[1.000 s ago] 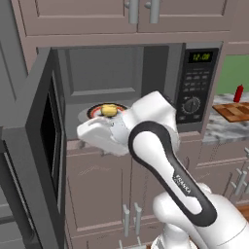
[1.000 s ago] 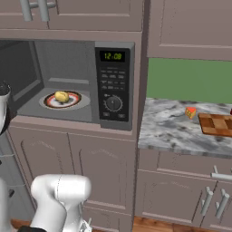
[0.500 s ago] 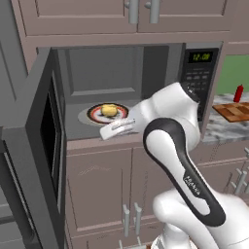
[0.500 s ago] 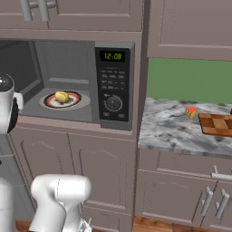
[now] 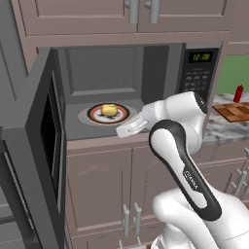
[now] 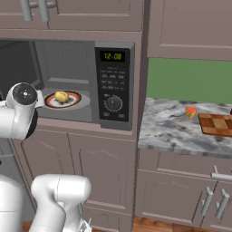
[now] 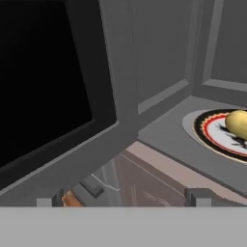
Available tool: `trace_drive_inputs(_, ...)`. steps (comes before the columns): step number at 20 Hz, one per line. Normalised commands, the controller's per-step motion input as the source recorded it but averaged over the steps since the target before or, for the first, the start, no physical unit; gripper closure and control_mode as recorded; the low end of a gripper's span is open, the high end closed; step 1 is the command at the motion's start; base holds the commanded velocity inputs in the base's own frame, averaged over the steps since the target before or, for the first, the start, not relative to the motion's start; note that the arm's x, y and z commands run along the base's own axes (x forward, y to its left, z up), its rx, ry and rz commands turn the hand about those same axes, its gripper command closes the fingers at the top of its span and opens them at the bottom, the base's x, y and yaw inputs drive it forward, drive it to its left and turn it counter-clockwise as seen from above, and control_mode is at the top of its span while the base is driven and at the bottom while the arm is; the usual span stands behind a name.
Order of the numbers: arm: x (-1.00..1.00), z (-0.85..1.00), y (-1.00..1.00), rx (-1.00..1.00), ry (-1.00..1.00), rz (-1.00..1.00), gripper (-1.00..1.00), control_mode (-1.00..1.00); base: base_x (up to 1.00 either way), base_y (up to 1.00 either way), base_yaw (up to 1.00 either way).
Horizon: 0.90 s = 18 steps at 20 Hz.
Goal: Retrieve the reheated potato from the microwave, then place the potato, cheese, and condiment on the cutting board.
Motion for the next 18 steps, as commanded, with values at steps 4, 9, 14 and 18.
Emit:
trace_drive_inputs(4, 0.6, 0.16, -0.19, -0.1, 0.05, -0.1, -1.0, -1.0, 0.0, 0.0, 0.0)
trace_drive_inputs(9, 0.51, 0.19, -0.11, -0.08, 0.05, -0.1, -1.0, -1.0, 0.0, 0.0, 0.0)
trace_drive_inputs(14, 0.46, -0.02, -0.09, -0.06, 0.01, -0.01, -1.0, -1.0, 0.0, 0.0, 0.0)
trace_drive_inputs(18, 0.44, -0.08, -0.04, -0.03, 0.0, 0.0, -1.0, -1.0, 0.0, 0.0, 0.0)
